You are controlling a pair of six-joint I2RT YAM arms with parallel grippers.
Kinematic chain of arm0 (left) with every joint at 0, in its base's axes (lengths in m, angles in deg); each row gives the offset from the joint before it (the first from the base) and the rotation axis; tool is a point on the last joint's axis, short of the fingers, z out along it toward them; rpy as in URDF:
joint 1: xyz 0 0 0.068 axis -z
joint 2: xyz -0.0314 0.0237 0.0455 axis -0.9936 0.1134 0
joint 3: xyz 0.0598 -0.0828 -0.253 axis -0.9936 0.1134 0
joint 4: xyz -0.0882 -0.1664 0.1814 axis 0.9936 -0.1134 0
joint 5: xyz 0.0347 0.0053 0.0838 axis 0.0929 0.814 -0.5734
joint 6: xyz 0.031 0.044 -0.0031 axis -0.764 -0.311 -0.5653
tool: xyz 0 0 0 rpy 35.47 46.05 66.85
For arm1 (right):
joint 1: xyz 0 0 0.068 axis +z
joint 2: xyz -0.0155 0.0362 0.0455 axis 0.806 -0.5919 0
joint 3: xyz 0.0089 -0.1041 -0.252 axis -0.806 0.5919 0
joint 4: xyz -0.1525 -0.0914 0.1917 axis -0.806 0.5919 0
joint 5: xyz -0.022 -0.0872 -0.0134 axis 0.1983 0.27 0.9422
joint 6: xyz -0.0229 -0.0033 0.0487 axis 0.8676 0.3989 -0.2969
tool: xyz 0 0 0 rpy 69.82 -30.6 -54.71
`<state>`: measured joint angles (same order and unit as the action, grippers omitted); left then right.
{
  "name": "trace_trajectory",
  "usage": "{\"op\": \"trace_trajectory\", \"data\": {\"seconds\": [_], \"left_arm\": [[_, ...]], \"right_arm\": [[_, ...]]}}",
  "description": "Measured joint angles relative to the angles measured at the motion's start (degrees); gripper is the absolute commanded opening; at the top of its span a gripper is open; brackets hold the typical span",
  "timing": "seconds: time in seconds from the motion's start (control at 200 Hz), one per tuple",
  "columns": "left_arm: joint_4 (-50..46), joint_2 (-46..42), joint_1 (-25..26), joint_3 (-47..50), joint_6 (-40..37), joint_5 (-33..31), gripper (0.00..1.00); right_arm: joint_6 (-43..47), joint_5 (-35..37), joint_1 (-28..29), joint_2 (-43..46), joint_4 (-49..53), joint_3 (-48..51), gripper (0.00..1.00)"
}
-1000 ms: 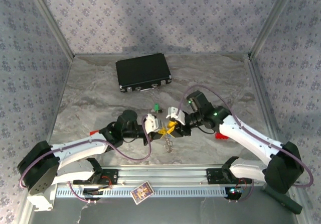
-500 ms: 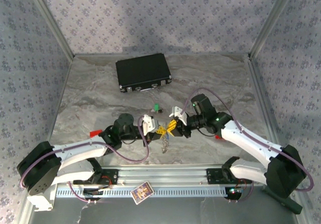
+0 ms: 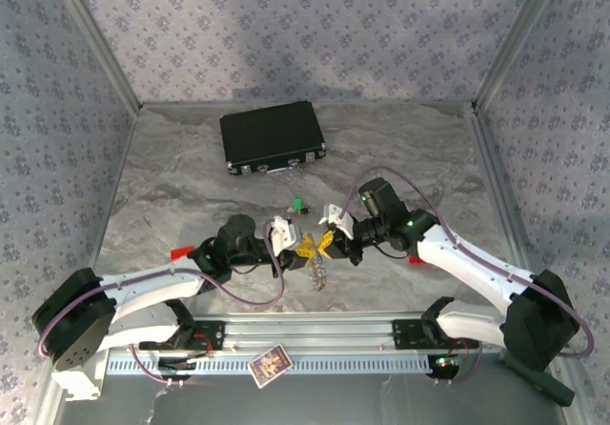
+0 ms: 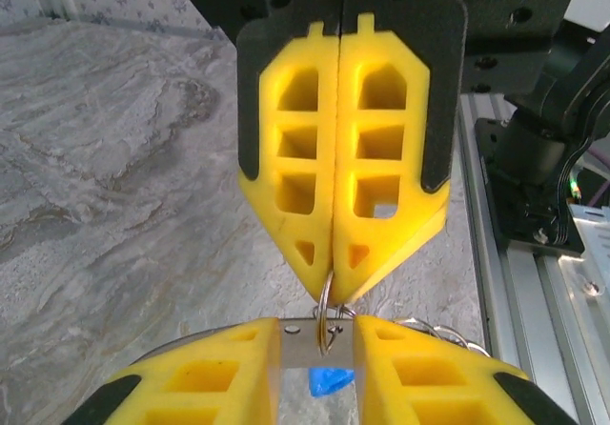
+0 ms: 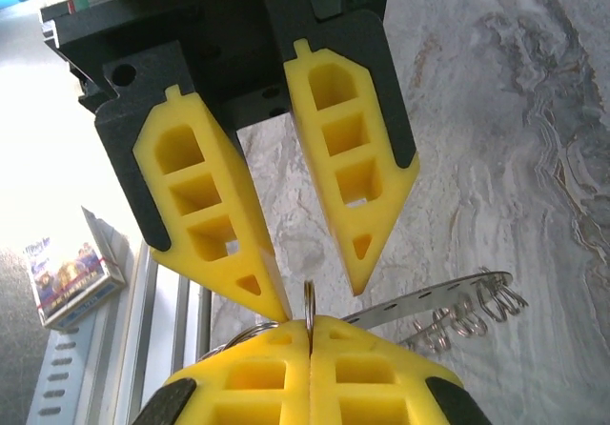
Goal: Put the keys on the keyring
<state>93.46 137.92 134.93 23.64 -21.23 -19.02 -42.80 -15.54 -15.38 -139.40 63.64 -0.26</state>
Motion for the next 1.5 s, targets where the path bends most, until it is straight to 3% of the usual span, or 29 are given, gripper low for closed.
{"op": "trace_trajectory", "data": {"seconds": [0.54, 0.7, 0.825, 0.909, 1.084, 1.329, 1.499], "left_arm": [[-5.75, -0.04, 0.07, -2.23, -3.65, 0.13, 0.15], [-5.75, -0.02, 0.09, -2.23, -3.69, 0.61, 0.03], [-5.66, -0.02, 0.07, -2.23, -3.85, 0.72, 0.00], [-4.85, -0.04, 0.07, -2.03, -3.48, 0.72, 0.00], [0.68, -0.02, 0.07, 0.52, -0.72, 0.74, 0.00], [5.92, 0.61, 0.07, 2.10, 2.10, 0.72, 0.00], [8.15, 1.38, 0.07, 2.10, 3.13, 0.72, 0.00]], "right_arm": [[7.28, 6.56, 3.65, -3.89, 11.58, -8.26, 0.00], [7.23, 6.75, 4.04, -3.93, 11.26, -8.28, 0.00], [6.91, 6.97, 4.02, -3.87, 10.64, -8.13, 0.25], [5.62, 6.14, 3.52, -2.64, 7.96, -6.49, 0.30], [2.16, 4.31, 0.17, 2.67, 2.08, -0.44, 0.30], [0.04, 3.30, -0.04, 2.99, -0.92, 1.07, 0.30], [-0.59, 3.19, 0.22, 2.01, -1.95, 1.07, 0.21]]}}
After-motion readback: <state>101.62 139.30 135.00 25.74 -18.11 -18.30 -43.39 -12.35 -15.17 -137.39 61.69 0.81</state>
